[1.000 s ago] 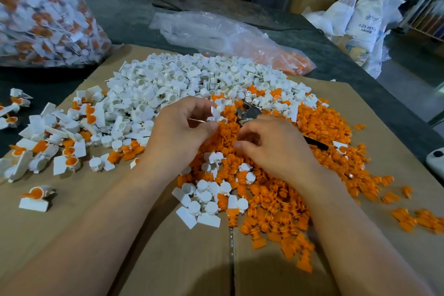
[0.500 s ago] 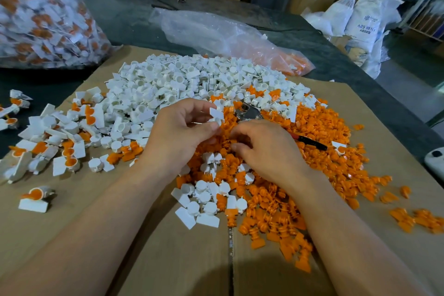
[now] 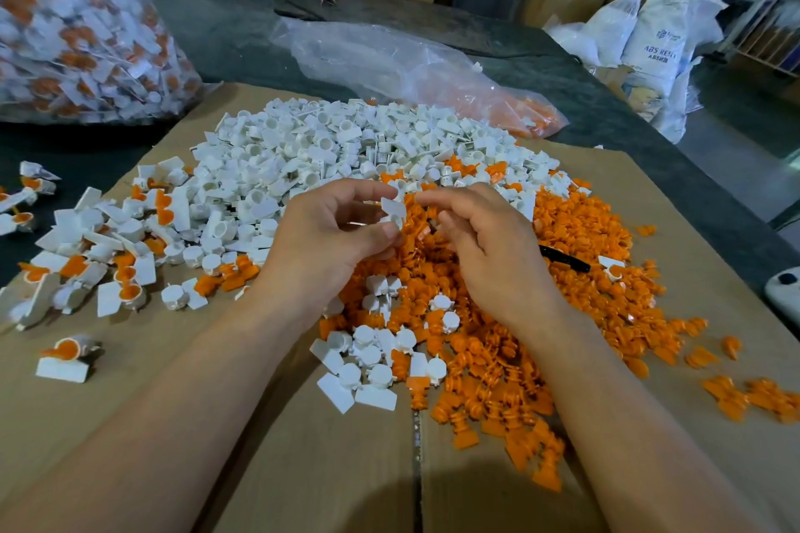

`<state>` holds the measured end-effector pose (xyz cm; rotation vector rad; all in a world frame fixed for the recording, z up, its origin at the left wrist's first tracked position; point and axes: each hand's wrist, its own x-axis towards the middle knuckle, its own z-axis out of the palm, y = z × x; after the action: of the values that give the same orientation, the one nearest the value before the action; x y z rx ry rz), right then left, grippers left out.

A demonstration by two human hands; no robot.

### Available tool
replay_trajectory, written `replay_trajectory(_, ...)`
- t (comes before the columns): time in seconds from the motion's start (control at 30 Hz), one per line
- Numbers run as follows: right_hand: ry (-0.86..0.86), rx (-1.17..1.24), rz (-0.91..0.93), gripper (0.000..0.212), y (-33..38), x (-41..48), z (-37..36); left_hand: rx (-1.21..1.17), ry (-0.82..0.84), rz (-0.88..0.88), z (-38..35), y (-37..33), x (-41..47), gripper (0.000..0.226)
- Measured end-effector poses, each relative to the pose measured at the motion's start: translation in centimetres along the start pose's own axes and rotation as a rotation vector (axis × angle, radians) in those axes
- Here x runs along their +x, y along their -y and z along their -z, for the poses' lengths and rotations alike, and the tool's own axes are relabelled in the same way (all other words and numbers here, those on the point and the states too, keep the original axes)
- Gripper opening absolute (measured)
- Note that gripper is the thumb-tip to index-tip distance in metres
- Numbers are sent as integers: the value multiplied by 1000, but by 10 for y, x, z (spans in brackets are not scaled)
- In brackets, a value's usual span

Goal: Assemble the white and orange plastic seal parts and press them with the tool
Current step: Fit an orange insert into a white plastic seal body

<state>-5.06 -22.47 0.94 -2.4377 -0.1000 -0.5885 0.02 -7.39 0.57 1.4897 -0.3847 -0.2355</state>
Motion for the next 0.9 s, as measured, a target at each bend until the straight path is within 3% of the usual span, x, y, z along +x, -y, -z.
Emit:
replay_trajectory(0.2,-35,161,-23,24,2,-1,-2,2,16,13,-2,-2,-2,26)
replay_trajectory(0.27,-66,175,12,28,3,-1,-1,-11,10,16,-2,-2,-2,26)
replay_trajectory(0.4,-89,140,102,17,2,-2,-2,1,21,16,-3,-2,-3,30)
replay_trajectory(0.53,-73,173,71,21,3,-3,-2,52,26,-1,-2,-3,-3,35)
replay_trajectory(0.63,-65,236,43,36,5,-3,-1,81,24,-16,-3,-3,-3,35)
replay_trajectory(0.9,-31,245,14,37,5,-2,-2,75,19,-32,-5,0,-1,36)
